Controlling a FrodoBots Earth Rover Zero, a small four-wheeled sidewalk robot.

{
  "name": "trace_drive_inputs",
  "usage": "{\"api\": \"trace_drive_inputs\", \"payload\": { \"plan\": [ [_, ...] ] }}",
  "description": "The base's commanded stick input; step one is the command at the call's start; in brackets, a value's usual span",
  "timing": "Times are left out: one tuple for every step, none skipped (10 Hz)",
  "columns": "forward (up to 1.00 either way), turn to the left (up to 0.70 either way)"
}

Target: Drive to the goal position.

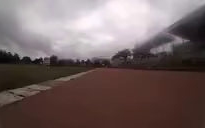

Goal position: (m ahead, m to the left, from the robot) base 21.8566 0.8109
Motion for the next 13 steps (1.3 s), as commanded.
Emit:
{"api": "trace_drive_inputs", "payload": {
  "plan": [
    [0.7, 0.23],
    [0.7, 0.34],
    [0.7, 0.33],
    [0.7, 0.02],
    [0.7, 0.01],
    [0.7, 0.05],
    [0.7, 0.0],
    [0.7, 0.0],
    [0.7, 0.0],
    [0.7, 0.0],
    [0.7, 0.0],
    [0.7, 0.0],
    [0.7, 0.1]
  ]
}}
